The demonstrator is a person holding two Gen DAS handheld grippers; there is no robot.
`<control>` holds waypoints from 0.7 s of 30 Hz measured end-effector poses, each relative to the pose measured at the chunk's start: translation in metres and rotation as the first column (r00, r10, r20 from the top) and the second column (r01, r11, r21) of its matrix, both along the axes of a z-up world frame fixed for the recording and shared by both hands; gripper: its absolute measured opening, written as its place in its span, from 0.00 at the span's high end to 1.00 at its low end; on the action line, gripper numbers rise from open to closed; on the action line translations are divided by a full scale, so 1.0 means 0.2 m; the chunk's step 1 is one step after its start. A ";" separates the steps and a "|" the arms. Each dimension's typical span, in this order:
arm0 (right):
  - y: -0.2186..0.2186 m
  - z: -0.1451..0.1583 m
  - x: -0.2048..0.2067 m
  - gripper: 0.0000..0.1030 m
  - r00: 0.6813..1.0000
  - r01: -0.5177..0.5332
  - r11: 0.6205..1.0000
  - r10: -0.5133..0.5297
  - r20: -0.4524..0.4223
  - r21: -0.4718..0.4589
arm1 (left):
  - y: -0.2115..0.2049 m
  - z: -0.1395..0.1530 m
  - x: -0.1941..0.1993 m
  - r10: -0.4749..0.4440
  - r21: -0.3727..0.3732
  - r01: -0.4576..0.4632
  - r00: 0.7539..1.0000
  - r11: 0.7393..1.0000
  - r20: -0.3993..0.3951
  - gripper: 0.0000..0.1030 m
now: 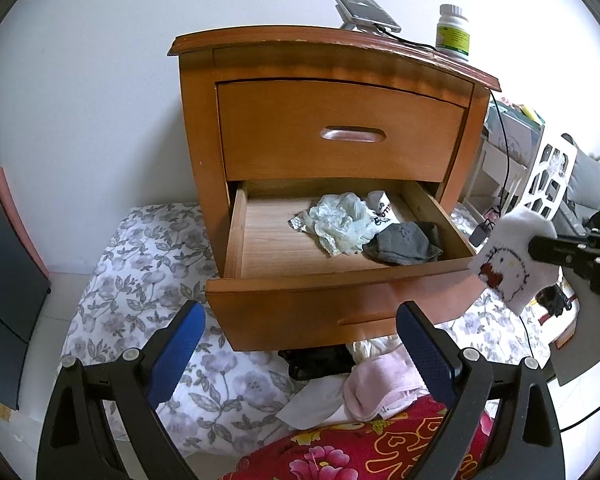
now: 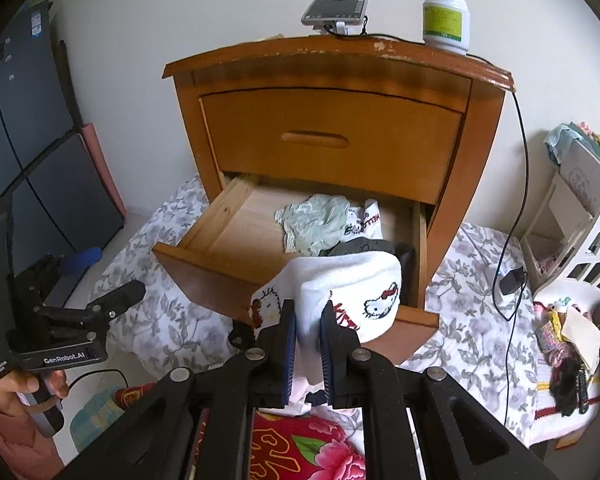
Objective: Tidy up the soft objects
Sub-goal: 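Lift the Hello Kitty sock up out of the drawer with the right gripper, then lower the Hello Kitty sock onto the garment pile and open the right gripper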
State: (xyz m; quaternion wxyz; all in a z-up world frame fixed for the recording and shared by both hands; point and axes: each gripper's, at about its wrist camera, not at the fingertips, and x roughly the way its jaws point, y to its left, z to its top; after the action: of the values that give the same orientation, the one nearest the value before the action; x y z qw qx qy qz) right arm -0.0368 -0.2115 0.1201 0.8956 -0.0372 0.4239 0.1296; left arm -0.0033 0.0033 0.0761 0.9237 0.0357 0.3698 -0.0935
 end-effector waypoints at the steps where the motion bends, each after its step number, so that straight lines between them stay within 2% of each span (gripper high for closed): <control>1: 0.00 -0.01 0.00 0.88 1.000 0.000 1.000 0.000 -0.006 0.001 | 0.00 0.00 0.00 -0.001 0.001 0.001 1.000 1.000 -0.001 0.06; 11: 0.01 -0.18 -0.02 0.87 0.997 0.018 1.000 -0.018 -0.077 0.001 | -0.02 -0.02 0.00 -0.007 0.013 0.008 1.000 1.000 -0.014 0.06; 21: 0.04 -0.44 0.04 0.87 0.977 0.031 0.999 -0.024 -0.210 0.030 | -0.01 -0.07 0.03 -0.010 0.015 0.010 0.999 1.000 -0.048 0.06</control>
State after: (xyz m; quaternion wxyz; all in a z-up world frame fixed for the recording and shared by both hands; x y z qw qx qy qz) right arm -0.0289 -0.2030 0.0313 0.8483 -0.0024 0.5140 0.1273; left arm 0.0030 0.0005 0.0621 0.9138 0.0424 0.3924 -0.0962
